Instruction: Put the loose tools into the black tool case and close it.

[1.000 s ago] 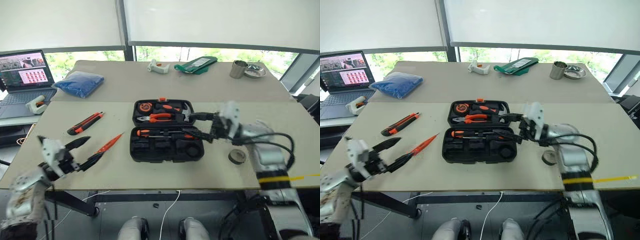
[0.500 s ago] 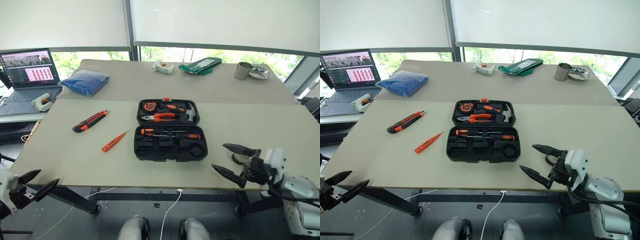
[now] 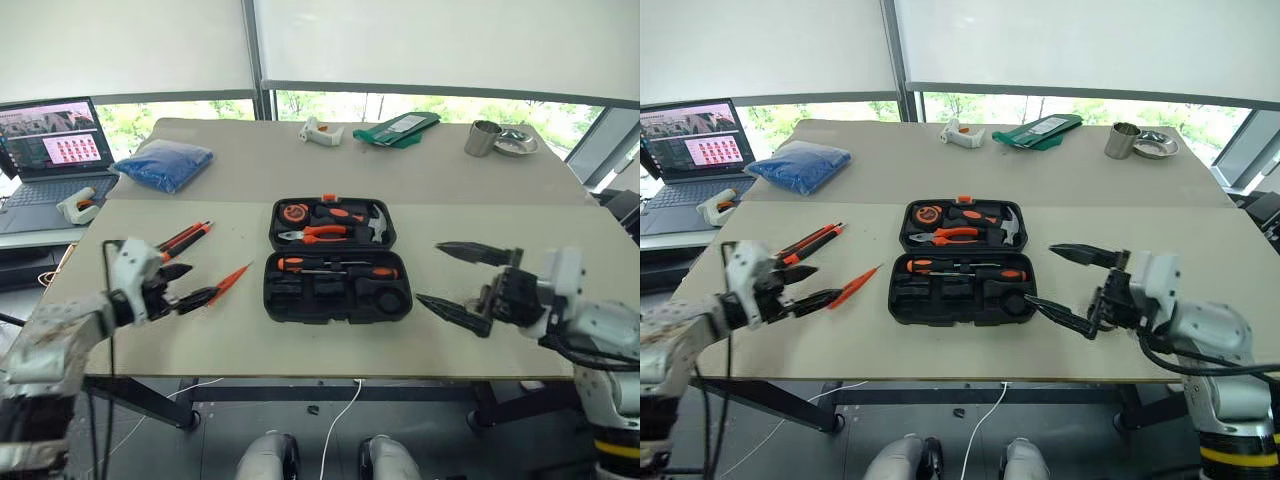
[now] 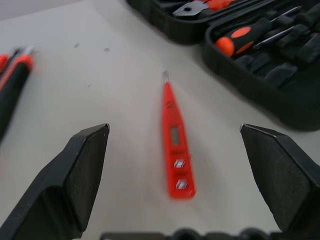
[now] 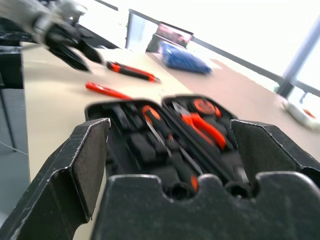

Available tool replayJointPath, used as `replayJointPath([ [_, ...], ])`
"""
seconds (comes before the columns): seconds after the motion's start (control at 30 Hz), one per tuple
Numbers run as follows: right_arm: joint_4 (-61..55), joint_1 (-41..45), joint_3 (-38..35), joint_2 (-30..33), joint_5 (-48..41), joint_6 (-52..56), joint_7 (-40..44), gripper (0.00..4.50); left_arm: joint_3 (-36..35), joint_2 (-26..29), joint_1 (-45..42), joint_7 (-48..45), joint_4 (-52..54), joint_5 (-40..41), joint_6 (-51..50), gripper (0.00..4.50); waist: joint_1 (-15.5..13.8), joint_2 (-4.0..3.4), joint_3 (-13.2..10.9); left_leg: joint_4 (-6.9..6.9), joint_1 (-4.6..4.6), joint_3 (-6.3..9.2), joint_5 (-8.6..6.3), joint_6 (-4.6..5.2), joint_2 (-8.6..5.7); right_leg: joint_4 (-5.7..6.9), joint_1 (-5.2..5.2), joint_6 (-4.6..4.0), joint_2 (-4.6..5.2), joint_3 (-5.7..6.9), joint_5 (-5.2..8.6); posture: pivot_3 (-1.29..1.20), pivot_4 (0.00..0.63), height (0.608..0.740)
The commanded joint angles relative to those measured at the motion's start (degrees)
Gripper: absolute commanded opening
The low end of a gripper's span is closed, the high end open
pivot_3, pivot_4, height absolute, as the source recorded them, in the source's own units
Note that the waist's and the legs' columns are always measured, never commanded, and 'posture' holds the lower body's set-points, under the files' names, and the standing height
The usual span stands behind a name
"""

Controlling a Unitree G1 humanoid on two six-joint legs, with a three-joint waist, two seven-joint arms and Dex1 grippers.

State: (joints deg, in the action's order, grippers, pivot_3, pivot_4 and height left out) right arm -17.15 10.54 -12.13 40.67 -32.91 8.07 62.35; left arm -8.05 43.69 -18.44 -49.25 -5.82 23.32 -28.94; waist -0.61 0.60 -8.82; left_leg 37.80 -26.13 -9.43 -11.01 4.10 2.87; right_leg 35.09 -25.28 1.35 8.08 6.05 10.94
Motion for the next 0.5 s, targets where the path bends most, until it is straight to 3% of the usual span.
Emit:
replayJointPath([
  [0.03, 0.47, 1.46, 1.67, 2.64, 0.6, 1.04, 2.63, 4.46, 3.13, -1.75, -2.79, 2.51, -3.96, -4.12, 0.5, 4.5, -0.07, 0.04, -0.02, 0.01, 0.0, 0.0, 0.0, 0.02, 0.0, 0.0, 0.01, 0.0, 0.0, 0.0, 0.0, 0.0, 0.15, 0.74],
  [0.1, 1.57, 3.83, 1.87, 3.22, -0.42, 2.25, 2.71, 4.46, 5.51, -2.08, -3.29, 1.77, -6.21, -6.57, 2.21, 4.5, -0.01, 0.1, -0.06, 0.04, 0.0, 0.01, 0.01, 0.07, -0.01, 0.0, 0.04, 0.0, -0.01, 0.0, 0.0, 0.0, 0.15, 0.74],
  [0.23, 1.98, 6.81, 1.98, 3.84, -1.45, 4.34, 3.03, 4.5, 6.92, -2.78, -3.57, 1.74, -9.66, -9.12, 4.31, 3.42, -0.09, 0.1, -0.07, 0.07, 0.02, 0.03, 0.01, 0.01, 0.02, 0.0, 0.03, 0.02, 0.01, 0.0, 0.03, 0.0, 0.15, 0.74],
  [0.43, 1.78, 5.85, 1.32, 4.06, -0.92, 4.53, 3.42, 4.5, 3.74, -5.04, -3.74, -1.3, -10.69, -5.73, 8.59, 1.08, -0.3, 0.1, -0.07, 0.07, 0.14, 0.06, -0.05, 0.07, -0.04, -0.02, 0.13, -0.16, 0.21, 0.05, 0.09, 0.0, 0.15, 0.74],
  [0.5, 1.5, 5.19, 0.86, 4.15, -0.9, 4.55, 3.29, 4.5, 1.01, -6.39, -4.52, -3.82, -10.55, -2.82, 12.17, 0.49, -0.43, 0.12, -0.08, 0.07, 0.13, 0.05, -0.05, 0.09, -0.07, -0.02, 0.15, -0.14, 0.25, 0.08, 0.0, 0.0, 0.15, 0.74],
])
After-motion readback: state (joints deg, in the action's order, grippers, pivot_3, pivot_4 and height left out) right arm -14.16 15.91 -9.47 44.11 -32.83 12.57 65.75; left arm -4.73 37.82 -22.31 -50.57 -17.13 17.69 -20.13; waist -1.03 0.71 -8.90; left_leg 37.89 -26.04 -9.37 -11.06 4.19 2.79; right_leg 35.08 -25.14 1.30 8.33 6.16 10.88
